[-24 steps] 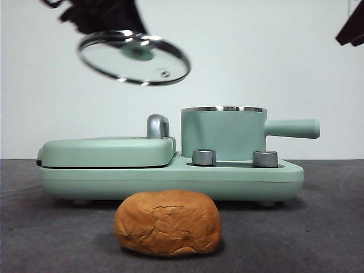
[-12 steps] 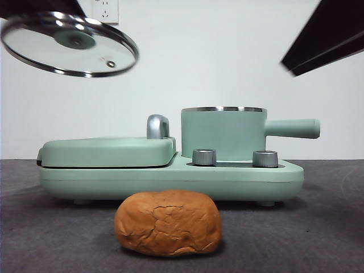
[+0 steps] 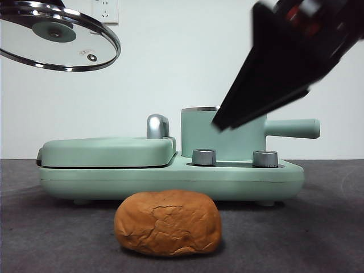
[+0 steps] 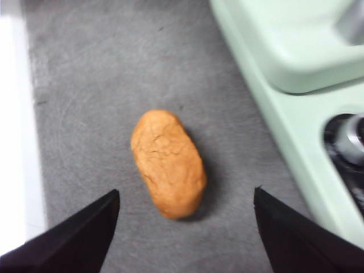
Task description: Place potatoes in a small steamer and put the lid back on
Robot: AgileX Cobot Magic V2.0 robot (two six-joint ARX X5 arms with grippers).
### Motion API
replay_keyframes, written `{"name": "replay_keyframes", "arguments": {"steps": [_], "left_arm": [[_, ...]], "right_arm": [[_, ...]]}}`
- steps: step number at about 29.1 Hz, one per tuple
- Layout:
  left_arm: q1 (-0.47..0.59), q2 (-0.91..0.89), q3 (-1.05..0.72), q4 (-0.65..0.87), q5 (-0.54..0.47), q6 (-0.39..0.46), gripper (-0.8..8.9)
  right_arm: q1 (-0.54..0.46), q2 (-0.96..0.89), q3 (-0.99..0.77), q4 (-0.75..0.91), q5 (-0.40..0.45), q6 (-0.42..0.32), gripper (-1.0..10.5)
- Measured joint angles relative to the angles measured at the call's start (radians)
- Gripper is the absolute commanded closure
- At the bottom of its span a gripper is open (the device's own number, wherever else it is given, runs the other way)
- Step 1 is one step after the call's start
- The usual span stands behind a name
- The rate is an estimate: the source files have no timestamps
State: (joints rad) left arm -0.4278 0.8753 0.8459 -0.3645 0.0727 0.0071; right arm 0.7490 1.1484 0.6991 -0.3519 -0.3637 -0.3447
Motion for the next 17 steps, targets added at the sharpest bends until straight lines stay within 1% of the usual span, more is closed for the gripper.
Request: {"name": "replay_keyframes", "arguments": {"steps": [9, 17], "left_arm": [[0.013, 0.0, 0.0, 0.013, 0.0, 0.0, 8.04], [0.018, 0.0, 0.0, 0.012, 0.0, 0.001, 8.04]], "right_arm": [[0.073, 0.153, 0.0, 0.124, 0.0, -0.023, 5.7], [0.089, 0.275, 0.001, 0.229, 0.003, -0.026, 5.7]]}}
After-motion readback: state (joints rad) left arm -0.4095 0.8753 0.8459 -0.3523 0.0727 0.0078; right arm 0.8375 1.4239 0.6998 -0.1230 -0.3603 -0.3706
